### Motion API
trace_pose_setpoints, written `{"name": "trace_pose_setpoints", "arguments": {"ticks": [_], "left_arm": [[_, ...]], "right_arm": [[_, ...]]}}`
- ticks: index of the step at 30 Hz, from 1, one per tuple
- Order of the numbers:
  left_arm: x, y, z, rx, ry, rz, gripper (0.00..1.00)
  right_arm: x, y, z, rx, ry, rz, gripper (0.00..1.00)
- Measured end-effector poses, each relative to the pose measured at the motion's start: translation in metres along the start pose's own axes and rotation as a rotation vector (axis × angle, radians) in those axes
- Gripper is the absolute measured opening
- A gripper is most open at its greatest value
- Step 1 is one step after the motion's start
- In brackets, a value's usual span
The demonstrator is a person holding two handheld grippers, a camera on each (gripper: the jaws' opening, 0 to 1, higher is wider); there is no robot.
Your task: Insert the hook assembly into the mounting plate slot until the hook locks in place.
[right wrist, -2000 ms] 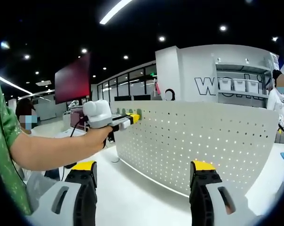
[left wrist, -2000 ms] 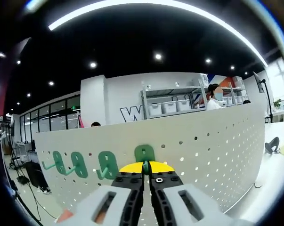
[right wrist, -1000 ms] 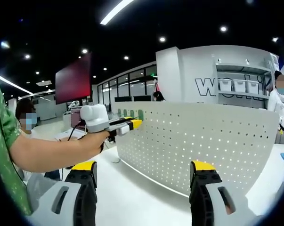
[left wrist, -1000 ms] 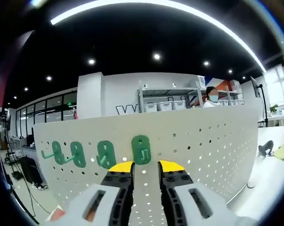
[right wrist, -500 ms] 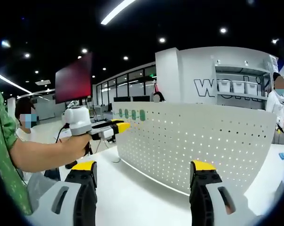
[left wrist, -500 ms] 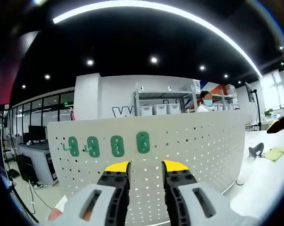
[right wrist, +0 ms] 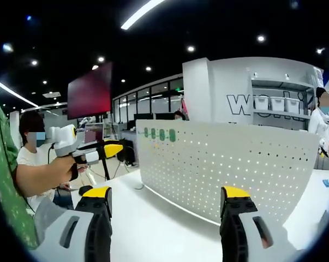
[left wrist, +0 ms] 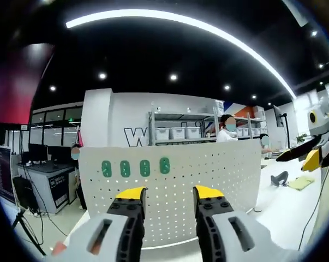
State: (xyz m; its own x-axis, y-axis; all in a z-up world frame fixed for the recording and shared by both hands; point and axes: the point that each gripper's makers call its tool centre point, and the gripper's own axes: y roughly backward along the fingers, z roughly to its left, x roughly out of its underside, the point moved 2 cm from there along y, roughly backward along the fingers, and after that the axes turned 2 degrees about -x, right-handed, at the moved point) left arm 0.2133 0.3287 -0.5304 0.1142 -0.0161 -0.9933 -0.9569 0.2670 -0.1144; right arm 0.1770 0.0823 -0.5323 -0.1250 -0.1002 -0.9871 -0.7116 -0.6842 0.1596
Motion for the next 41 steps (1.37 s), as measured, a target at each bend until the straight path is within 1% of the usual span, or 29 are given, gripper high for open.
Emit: {"name": "trace_pose_setpoints", "arguments": {"ticks": [1, 2, 5, 7, 10, 12, 14, 15, 16, 17, 19, 20, 21, 22, 23, 24, 25, 27, 29, 30, 33, 34, 36, 37, 38, 40, 41], "left_arm": [[0.000, 0.004, 0.001, 0.000, 0.007, 0.004, 0.40], [0.001, 0.010, 0.000, 0.016, 0.031, 0.015, 0.41], [0.000, 0.021, 0.000, 0.023, 0.044, 0.025, 0.43], [0.001, 0.026, -0.002, 0.034, 0.049, 0.046, 0.46], [-0.001, 0.033, -0.002, 0.039, 0.064, 0.063, 0.51], [-0.006, 0.040, -0.001, 0.036, 0.057, 0.048, 0.52], [-0.006, 0.046, -0.002, 0.035, 0.047, 0.052, 0.55], [-0.001, 0.050, -0.003, 0.042, 0.034, 0.078, 0.58], [0.005, 0.055, -0.004, 0.046, 0.040, 0.116, 0.61], [0.012, 0.060, -0.005, 0.046, 0.065, 0.158, 0.64], [0.018, 0.064, -0.002, 0.055, 0.040, 0.171, 0.66], [0.020, 0.065, 0.000, 0.053, 0.047, 0.182, 0.67], [0.022, 0.066, 0.002, 0.049, 0.062, 0.200, 0.70], [0.022, 0.066, 0.005, 0.046, 0.078, 0.201, 0.73], [0.022, 0.066, 0.007, 0.044, 0.084, 0.201, 0.78], [0.024, 0.066, 0.008, 0.046, 0.092, 0.211, 0.82], [0.028, 0.068, 0.009, 0.041, 0.108, 0.231, 0.86], [0.033, 0.070, 0.009, 0.044, 0.101, 0.246, 0.91], [0.041, 0.072, 0.006, 0.066, 0.117, 0.266, 0.97], [0.044, 0.074, 0.004, 0.075, 0.121, 0.277, 0.98], [0.044, 0.078, 0.001, 0.096, 0.135, 0.260, 1.00], [0.039, 0.078, -0.001, 0.110, 0.150, 0.226, 1.00], [0.037, 0.081, -0.002, 0.117, 0.146, 0.219, 1.00], [0.037, 0.080, -0.001, 0.119, 0.142, 0.221, 1.00], [0.038, 0.080, 0.002, 0.118, 0.143, 0.220, 1.00], [0.037, 0.083, 0.002, 0.120, 0.149, 0.219, 1.00], [0.036, 0.084, 0.002, 0.120, 0.148, 0.215, 1.00]], "right_arm": [[0.000, 0.000, 0.002, 0.000, 0.001, -0.001, 0.83], [0.001, 0.001, 0.004, -0.001, 0.003, -0.002, 0.83], [0.003, 0.001, 0.011, 0.000, 0.007, -0.005, 0.84], [0.004, 0.002, 0.015, 0.003, 0.014, -0.004, 0.85], [0.001, 0.004, 0.020, 0.002, 0.023, -0.014, 0.86], [-0.001, 0.006, 0.022, 0.007, 0.024, -0.025, 0.86], [-0.001, 0.007, 0.022, 0.014, 0.018, -0.030, 0.88], [0.001, 0.007, 0.022, 0.017, 0.012, -0.027, 0.88], [0.003, 0.007, 0.023, 0.021, 0.006, -0.021, 0.89], [0.009, 0.007, 0.023, 0.027, -0.006, -0.014, 0.90], [0.016, 0.007, 0.023, 0.036, -0.022, -0.006, 0.92], [0.017, 0.006, 0.024, 0.042, -0.033, -0.008, 0.93], [0.016, 0.006, 0.025, 0.046, -0.043, -0.022, 0.95], [0.011, 0.005, 0.026, 0.050, -0.049, -0.054, 0.97], [0.008, 0.005, 0.026, 0.051, -0.050, -0.066, 0.99], [0.007, 0.004, 0.027, 0.052, -0.049, -0.064, 1.00], [0.007, 0.002, 0.028, 0.050, -0.045, -0.047, 1.00], [0.013, 0.000, 0.030, 0.038, -0.035, -0.010, 1.00], [0.016, -0.001, 0.031, 0.039, -0.026, -0.007, 1.00], [0.016, 0.000, 0.031, 0.036, -0.023, -0.012, 1.00], [0.011, 0.002, 0.030, 0.043, -0.031, -0.051, 1.00], [0.009, 0.003, 0.030, 0.048, -0.033, -0.066, 1.00], [0.006, 0.003, 0.031, 0.045, -0.033, -0.075, 1.00], [0.007, 0.003, 0.031, 0.047, -0.029, -0.072, 1.00], [0.009, 0.003, 0.030, 0.058, -0.013, -0.053, 1.00], [0.013, 0.004, 0.031, 0.059, -0.009, -0.036, 1.00], [0.013, 0.005, 0.032, 0.059, -0.015, -0.044, 1.00]]}}
